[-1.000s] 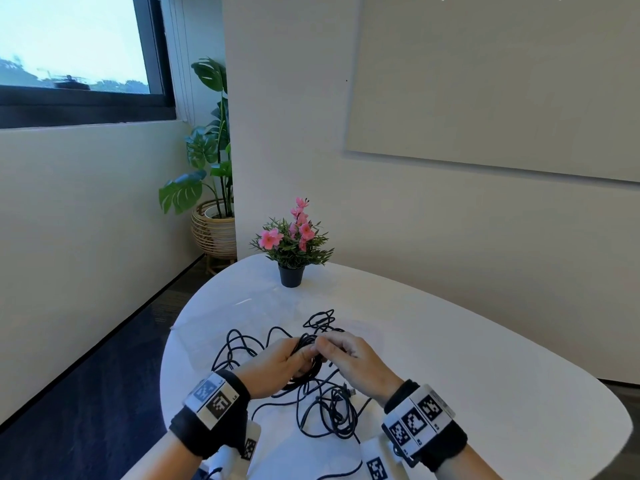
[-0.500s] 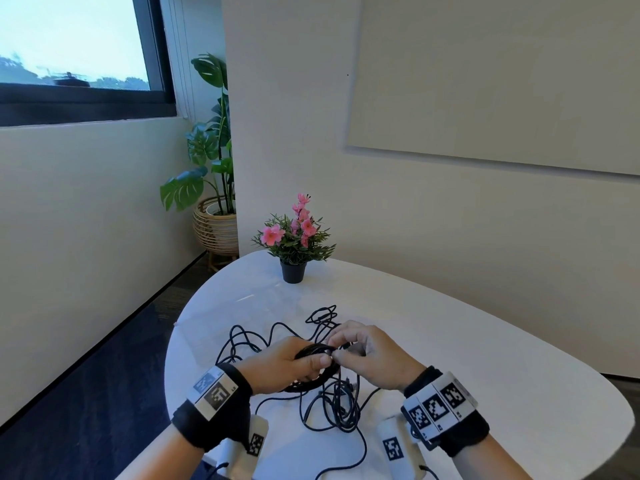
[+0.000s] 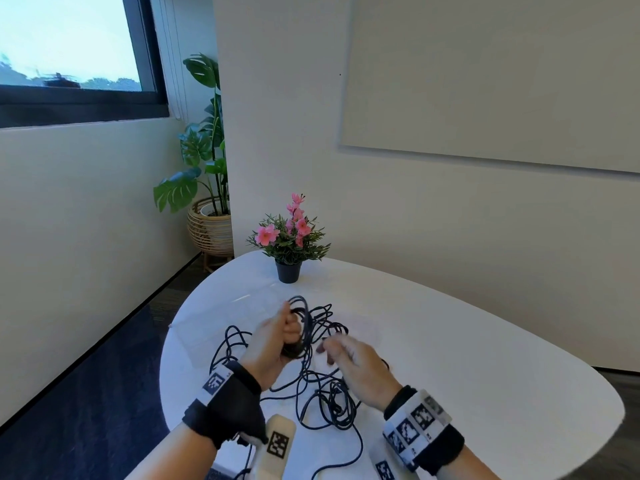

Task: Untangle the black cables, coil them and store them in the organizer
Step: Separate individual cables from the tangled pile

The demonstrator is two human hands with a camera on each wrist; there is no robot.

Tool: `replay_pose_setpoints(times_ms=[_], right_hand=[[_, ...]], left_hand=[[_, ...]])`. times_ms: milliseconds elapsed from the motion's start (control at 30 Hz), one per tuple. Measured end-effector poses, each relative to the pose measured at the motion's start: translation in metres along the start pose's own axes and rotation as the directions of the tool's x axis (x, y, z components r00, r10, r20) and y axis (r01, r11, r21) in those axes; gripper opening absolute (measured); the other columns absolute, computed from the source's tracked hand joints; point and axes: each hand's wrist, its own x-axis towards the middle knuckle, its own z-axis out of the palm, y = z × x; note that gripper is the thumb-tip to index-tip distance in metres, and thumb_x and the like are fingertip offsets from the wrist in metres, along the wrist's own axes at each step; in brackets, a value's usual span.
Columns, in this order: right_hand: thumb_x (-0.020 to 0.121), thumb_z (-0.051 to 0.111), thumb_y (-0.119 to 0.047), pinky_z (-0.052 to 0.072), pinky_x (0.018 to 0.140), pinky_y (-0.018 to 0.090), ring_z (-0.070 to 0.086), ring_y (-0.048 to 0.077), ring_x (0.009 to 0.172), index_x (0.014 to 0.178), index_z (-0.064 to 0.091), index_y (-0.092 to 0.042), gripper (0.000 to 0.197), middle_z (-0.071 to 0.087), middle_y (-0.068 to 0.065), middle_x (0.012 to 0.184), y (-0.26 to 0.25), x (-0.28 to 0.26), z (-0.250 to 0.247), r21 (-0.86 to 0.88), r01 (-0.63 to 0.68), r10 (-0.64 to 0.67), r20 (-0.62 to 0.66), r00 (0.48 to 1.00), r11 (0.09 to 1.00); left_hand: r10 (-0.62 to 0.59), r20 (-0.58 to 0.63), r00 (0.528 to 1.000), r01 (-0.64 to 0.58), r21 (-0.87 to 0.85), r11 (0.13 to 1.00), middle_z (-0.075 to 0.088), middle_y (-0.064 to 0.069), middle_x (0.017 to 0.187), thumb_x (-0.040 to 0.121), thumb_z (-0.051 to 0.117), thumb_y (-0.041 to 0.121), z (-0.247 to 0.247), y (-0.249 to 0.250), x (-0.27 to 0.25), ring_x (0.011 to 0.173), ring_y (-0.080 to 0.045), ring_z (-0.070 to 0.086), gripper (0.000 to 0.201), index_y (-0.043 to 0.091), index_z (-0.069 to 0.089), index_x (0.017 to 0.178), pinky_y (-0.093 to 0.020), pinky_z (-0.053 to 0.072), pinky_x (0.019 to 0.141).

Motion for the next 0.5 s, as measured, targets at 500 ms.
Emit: replay_pose_setpoints(times_ms=[500], right_hand=[[0.094, 0.052, -0.02, 0.041, 0.072, 0.026, 0.06, 0.02, 0.082, 0.094, 0.069, -0.01, 0.02, 0.069, 0.007, 0.088, -0.051, 0.001, -0.005, -0.343, 0.508, -0.412, 0.316, 0.854, 0.79]], left_hand=[[0.176, 0.055, 0.983, -0.179, 0.522, 0.834, 0.061, -0.002, 0.069, 0.102, 0.033, 0.025, -0.011, -0.036, -0.004, 0.06, -0.019, 0.052, 0.034, 0.003, 0.052, 0.085, -0.027, 0.044, 0.057]])
